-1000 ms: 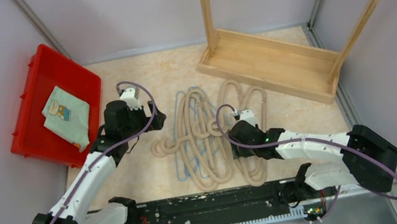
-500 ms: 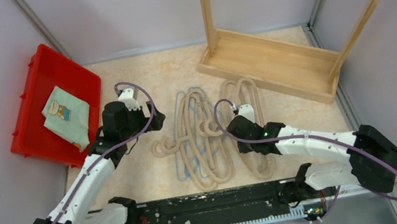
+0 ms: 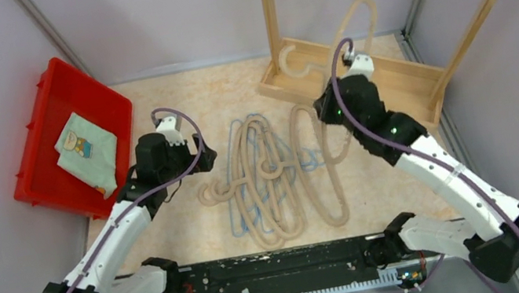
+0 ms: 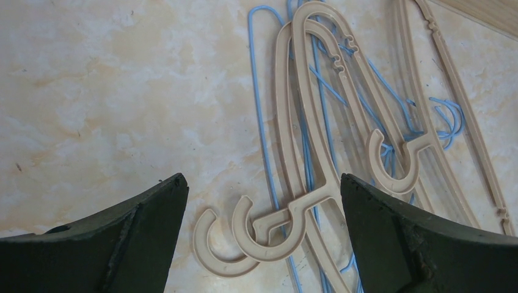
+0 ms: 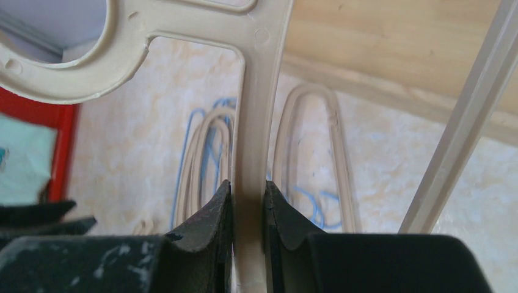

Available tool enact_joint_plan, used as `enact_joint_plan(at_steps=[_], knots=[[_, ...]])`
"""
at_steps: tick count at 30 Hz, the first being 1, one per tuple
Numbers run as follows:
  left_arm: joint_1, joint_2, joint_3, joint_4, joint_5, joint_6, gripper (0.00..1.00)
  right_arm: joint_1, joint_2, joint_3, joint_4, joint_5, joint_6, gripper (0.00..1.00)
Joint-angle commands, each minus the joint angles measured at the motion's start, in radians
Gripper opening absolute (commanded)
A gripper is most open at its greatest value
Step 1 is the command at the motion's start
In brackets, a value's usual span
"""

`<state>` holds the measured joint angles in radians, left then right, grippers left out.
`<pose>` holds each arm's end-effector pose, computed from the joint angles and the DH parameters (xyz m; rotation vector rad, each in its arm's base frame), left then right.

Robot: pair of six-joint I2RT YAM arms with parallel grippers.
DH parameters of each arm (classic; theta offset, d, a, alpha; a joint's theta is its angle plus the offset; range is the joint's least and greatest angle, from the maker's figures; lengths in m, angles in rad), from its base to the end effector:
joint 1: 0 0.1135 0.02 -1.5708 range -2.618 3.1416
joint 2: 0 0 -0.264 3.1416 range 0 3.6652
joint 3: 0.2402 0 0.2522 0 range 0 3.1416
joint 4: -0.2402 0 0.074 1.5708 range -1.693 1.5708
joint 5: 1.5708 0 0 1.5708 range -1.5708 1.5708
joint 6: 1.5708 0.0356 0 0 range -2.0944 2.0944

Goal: Organize the hangers

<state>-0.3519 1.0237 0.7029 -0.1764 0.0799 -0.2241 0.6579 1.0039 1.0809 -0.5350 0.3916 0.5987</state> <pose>0.2152 -0.0820 0.2664 0.1835 2.0873 -0.4343 0.1774 0.1199 0.3676 0.1875 2.0067 0.4102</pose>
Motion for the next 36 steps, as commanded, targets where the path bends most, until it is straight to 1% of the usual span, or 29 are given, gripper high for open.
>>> enact_joint_plan(at_steps=[1,5,8,12,18,23,29,32,36], knots=[[-0.004,0.02,0.026,0.024,0.014,-0.001,1.0,-0.209,0.11,0.132,0.251,-0.211,-0.057,0.0],[-0.004,0.032,0.037,0.029,0.005,0.0,1.0,-0.324,0.246,0.322,0.34,-0.311,-0.079,0.0],[-0.005,0.036,0.043,0.031,-0.009,0.006,1.0,-0.39,0.301,0.456,0.38,-0.372,-0.066,0.0],[-0.004,0.038,0.043,0.034,-0.029,0.014,1.0,-0.466,0.325,0.521,0.441,-0.431,-0.009,0.0],[-0.004,0.047,0.044,0.031,-0.037,0.033,1.0,-0.551,0.358,0.528,0.534,-0.487,0.082,0.0],[-0.003,0.06,0.05,0.031,-0.045,0.047,1.0,-0.616,0.38,0.525,0.584,-0.469,0.158,0.0],[-0.003,0.062,0.055,0.028,-0.043,0.058,1.0,-0.719,0.382,0.468,0.679,-0.464,0.271,0.0],[-0.004,0.064,0.051,0.025,-0.044,0.064,1.0,-0.757,0.383,0.443,0.683,-0.46,0.304,0.0],[-0.003,0.064,0.044,0.025,-0.051,0.067,1.0,-0.786,0.359,0.393,0.656,-0.44,0.304,0.0]])
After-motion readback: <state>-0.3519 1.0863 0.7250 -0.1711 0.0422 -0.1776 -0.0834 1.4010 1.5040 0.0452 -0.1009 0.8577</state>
